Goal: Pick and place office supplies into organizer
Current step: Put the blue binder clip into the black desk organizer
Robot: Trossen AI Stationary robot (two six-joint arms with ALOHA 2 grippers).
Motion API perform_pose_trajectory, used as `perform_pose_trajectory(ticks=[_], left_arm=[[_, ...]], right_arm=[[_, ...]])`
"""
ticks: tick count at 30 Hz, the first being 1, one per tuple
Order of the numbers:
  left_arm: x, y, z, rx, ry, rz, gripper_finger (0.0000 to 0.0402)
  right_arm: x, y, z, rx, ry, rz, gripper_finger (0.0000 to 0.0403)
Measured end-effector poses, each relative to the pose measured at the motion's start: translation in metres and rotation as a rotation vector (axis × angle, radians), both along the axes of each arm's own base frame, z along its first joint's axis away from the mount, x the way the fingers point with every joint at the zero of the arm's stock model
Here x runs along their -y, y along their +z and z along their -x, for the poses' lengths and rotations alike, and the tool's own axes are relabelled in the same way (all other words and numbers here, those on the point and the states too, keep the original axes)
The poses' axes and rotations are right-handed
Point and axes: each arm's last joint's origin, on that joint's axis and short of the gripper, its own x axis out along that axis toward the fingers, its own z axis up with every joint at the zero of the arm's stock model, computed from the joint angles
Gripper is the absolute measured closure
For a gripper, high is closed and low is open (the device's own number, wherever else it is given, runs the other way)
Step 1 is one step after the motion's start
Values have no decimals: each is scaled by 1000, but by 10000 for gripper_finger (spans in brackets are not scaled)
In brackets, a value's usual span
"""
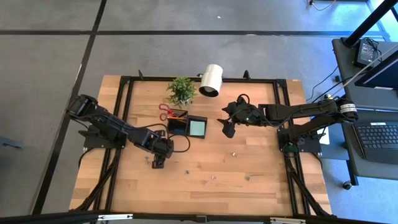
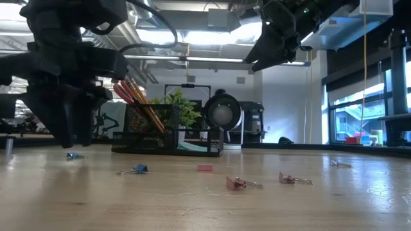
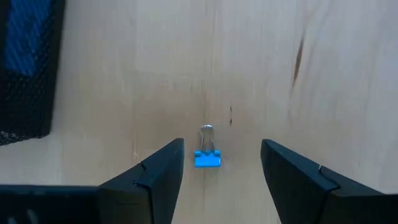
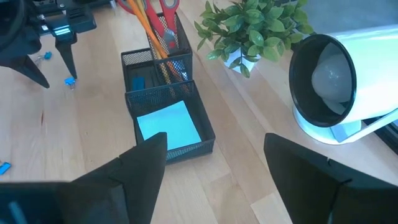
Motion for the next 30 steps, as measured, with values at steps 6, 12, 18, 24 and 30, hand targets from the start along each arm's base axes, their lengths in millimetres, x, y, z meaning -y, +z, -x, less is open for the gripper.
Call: perform_pose_trajectory(ticks=[6,12,18,24,30], left_arm=[[1,-15,-3,-66,1,-9,194],[2,-21,-4,-102,5,-5,194],[1,-22,-1,-130,6,-4,195],[2,-22,-1,-142,11,12,205],[1,-22,-1,-138,14,5,210]], right_arm=[[0,0,0,3,0,-1,130],[0,0,0,3,-1,-2,130],[0,0,0,2,-2,-2,130],[0,0,0,0,-2,-2,130],[0,0,0,-1,0,-1,130]])
